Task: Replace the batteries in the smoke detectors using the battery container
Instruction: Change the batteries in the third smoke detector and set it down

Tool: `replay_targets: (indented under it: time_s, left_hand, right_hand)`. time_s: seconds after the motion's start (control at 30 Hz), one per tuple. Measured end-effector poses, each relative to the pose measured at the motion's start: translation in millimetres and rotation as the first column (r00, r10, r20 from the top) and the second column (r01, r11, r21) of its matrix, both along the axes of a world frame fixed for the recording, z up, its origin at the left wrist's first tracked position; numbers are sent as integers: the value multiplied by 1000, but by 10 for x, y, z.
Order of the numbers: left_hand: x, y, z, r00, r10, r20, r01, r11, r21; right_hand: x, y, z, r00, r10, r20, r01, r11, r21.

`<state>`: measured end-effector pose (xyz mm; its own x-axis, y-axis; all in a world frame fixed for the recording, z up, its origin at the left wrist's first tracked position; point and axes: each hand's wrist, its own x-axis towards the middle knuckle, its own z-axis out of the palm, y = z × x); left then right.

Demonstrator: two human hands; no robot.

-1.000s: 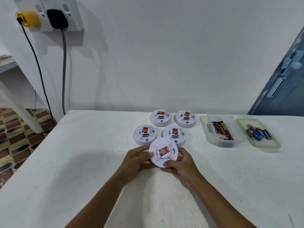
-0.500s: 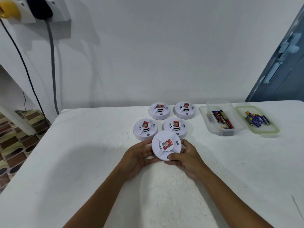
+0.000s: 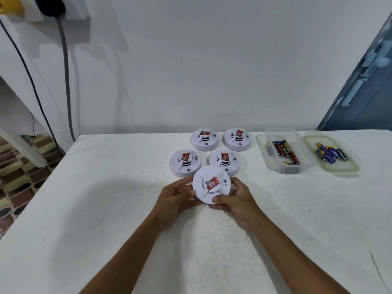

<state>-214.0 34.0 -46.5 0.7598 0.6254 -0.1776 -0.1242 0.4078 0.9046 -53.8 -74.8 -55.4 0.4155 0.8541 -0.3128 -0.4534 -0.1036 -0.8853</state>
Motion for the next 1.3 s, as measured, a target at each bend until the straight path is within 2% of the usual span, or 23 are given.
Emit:
replay_targets:
  time_s: [0.1, 0.23, 0.27, 0.5, 0.83, 1.0, 1.3]
  left_hand:
    - [2, -20, 2, 999, 32, -20, -32, 999, 5]
    - [14, -46, -6, 998, 54, -12, -54, 998, 16]
    - [13, -50, -12, 998, 61, -7, -61, 998, 17]
    - [32, -98, 9, 993, 111, -37, -110, 993, 44]
    - [-70, 39, -26, 990, 23, 138, 11, 971, -241]
    - [-34, 63, -9, 981, 13, 194, 38, 967, -254]
    - [-11, 86, -4, 978, 48, 205, 27, 938, -347]
  right_hand:
    - [51, -32, -7, 996, 63, -62, -60, 997, 54]
    - [182, -67, 23, 913, 143, -383, -109, 988, 108]
    - [206, -63, 22, 896, 140, -421, -108, 989, 101]
    - [236, -48, 31, 890, 182, -419, -148, 982, 114]
    - [269, -13, 24, 872, 196, -448, -157, 980, 125]
    - [283, 16, 22, 855, 217, -470, -173, 975, 136]
    - [283, 15, 16, 838, 213, -502, -164, 976, 141]
